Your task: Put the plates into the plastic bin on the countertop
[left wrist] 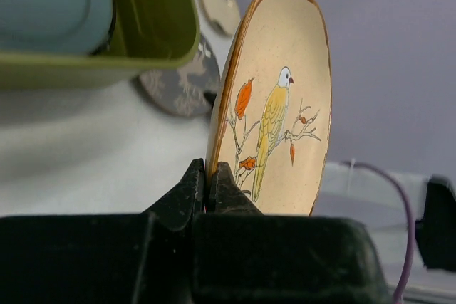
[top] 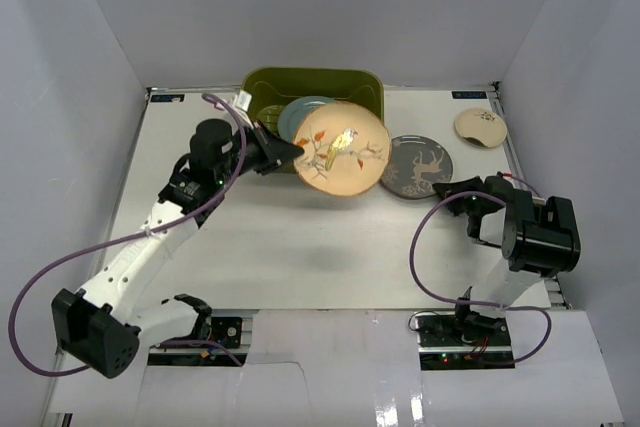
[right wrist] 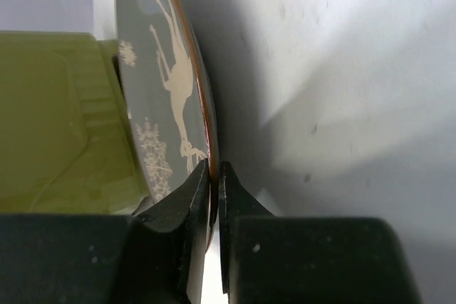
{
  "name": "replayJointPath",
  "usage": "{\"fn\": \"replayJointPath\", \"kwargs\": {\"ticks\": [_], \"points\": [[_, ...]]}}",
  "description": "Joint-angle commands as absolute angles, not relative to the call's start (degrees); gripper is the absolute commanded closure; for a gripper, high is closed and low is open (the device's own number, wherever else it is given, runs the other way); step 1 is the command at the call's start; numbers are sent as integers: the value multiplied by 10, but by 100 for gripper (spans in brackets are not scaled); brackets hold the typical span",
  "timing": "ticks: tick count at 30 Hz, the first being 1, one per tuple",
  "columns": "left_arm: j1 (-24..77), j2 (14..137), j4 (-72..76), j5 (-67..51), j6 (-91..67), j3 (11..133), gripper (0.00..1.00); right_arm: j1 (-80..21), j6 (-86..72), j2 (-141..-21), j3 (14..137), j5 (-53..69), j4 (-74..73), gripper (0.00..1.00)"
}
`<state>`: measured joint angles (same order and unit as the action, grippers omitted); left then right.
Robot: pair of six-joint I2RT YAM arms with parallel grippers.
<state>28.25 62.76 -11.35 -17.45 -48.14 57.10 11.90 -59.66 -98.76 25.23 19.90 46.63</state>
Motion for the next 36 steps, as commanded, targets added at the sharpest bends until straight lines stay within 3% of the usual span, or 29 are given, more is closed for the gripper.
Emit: {"fn": "replayJointPath", "kwargs": {"ticks": [1, 9, 15, 29, 36], "points": [[233, 669, -26, -201, -504, 675, 100, 117, -577, -910, 195, 171, 465, 92], [176, 915, -129, -149, -458, 954, 100, 179, -566, -653, 138, 221, 387, 92], [141, 1012, -185, -140, -428, 1038, 100, 180, -543, -499, 209, 222, 259, 92], [136, 1103, -203, -149, -400, 1021, 100, 177, -588, -475, 374, 337, 236, 92], [136, 1134, -202, -139, -379, 1003, 100, 99, -537, -496, 455, 288, 186, 92]]}}
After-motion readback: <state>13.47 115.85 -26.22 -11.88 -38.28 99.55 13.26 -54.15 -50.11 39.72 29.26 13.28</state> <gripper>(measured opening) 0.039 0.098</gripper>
